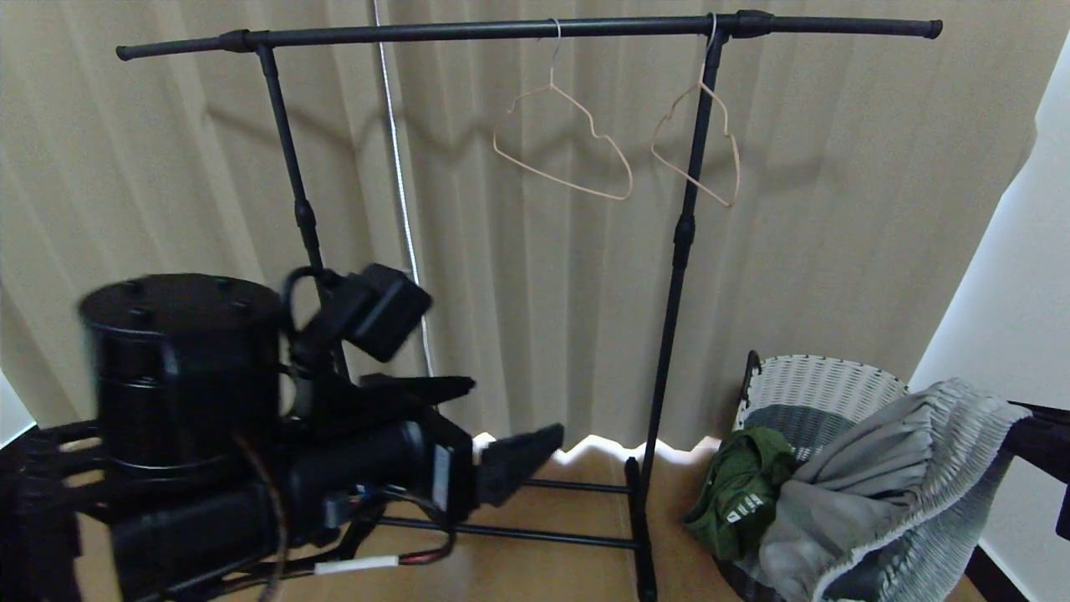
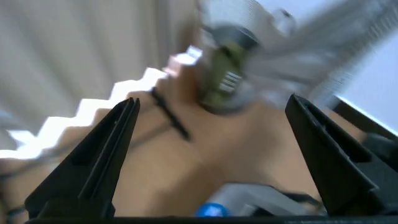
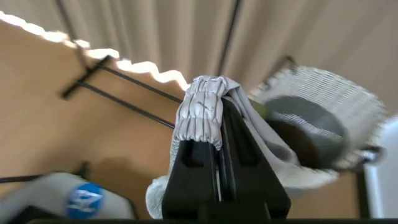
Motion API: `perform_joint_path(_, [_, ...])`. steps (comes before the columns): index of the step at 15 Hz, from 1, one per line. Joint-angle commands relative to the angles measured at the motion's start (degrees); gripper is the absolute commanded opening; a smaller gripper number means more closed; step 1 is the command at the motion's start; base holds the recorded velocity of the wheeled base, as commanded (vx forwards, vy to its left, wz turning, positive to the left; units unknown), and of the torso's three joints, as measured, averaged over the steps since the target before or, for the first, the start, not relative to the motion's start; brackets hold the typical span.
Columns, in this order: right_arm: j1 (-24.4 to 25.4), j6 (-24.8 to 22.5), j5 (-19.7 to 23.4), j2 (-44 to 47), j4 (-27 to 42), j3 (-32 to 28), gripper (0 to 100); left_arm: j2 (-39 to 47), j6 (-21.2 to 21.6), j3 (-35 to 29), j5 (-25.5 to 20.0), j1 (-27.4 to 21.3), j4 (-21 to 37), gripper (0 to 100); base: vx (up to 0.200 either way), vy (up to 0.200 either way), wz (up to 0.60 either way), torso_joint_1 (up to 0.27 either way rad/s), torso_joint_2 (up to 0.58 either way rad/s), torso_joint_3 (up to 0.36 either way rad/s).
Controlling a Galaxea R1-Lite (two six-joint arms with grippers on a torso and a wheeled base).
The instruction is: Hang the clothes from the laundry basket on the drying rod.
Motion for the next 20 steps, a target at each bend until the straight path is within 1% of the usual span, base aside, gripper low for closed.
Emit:
perform_joint_path(1, [1.08, 0.32, 0.67, 0.86, -0.04, -2.48, 0, 11.6, -1.73, -3.9, 1.68, -8.43, -0.86, 100, 0.0, 0.0, 0.0, 0.0, 0.0, 0.0])
perform_joint_path(2, [1.17, 0.93, 1.99, 0.95, -0.04, -3.62, 0, 13.0, -1.81, -4.16, 1.77, -11.51, -0.86, 100, 0.0, 0.0, 0.0, 0.0, 0.0, 0.0])
perform_joint_path(4, [2.05, 1.99, 4.01, 1.04, -0.04, -5.21, 0, 16.87, -1.81, -6.1, 1.94, -15.02, -0.86, 100, 0.0, 0.0, 0.0, 0.0, 0.0, 0.0])
perform_joint_path(6, [4.86, 4.8, 4.63, 1.13, -0.21, -6.17, 0, 20.82, -1.9, -9.7, 1.94, -16.52, -1.13, 100, 0.0, 0.0, 0.0, 0.0, 0.0, 0.0])
perform_joint_path(7, [6.36, 5.94, 4.63, 1.22, -0.39, -6.61, 0, 23.02, -1.99, -11.55, 1.94, -17.49, -2.18, 100, 0.0, 0.0, 0.0, 0.0, 0.0, 0.0])
perform_joint_path(10, [6.8, 6.64, 4.98, 1.3, -0.65, -7.32, 0, 28.73, -2.08, -15.59, 2.91, -20.21, -6.22, 100, 0.0, 0.0, 0.0, 0.0, 0.0, 0.0])
perform_joint_path(12, [6.88, 6.73, 6.21, 1.13, -0.65, -7.58, 0, 32.78, -2.96, -18.67, 6.16, -20.21, -7.1, 100, 0.0, 0.0, 0.0, 0.0, 0.0, 0.0])
perform_joint_path(14, [6.88, 7.0, 7.0, 0.86, -0.65, -7.67, 0, 36.29, -5.42, -22.36, 12.14, -20.12, -7.1, 100, 0.0, 0.0, 0.0, 0.0, 0.0, 0.0])
perform_joint_path(15, [6.88, 7.44, 7.35, 0.78, -0.74, -7.67, 0, 37.52, -5.94, -23.59, 14.25, -19.95, -7.01, 100, 0.0, 0.0, 0.0, 0.0, 0.0, 0.0])
perform_joint_path(17, [6.88, 7.7, 7.88, 0.42, -0.65, -8.02, 0, 39.19, -5.94, -25.17, 17.24, -19.68, -6.93, 100, 0.0, 0.0, 0.0, 0.0, 0.0, 0.0])
perform_joint_path(18, [6.88, 7.7, 8.32, 0.25, -0.65, -8.11, 0, 40.07, -5.94, -25.78, 19.79, -19.51, -6.75, 100, 0.0, 0.0, 0.0, 0.0, 0.0, 0.0])
perform_joint_path(20, [6.88, 7.7, 8.32, -0.02, -0.65, -8.28, 0, 39.98, -5.77, -24.64, 21.1, -19.68, -6.58, 100, 0.0, 0.0, 0.0, 0.0, 0.0, 0.0])
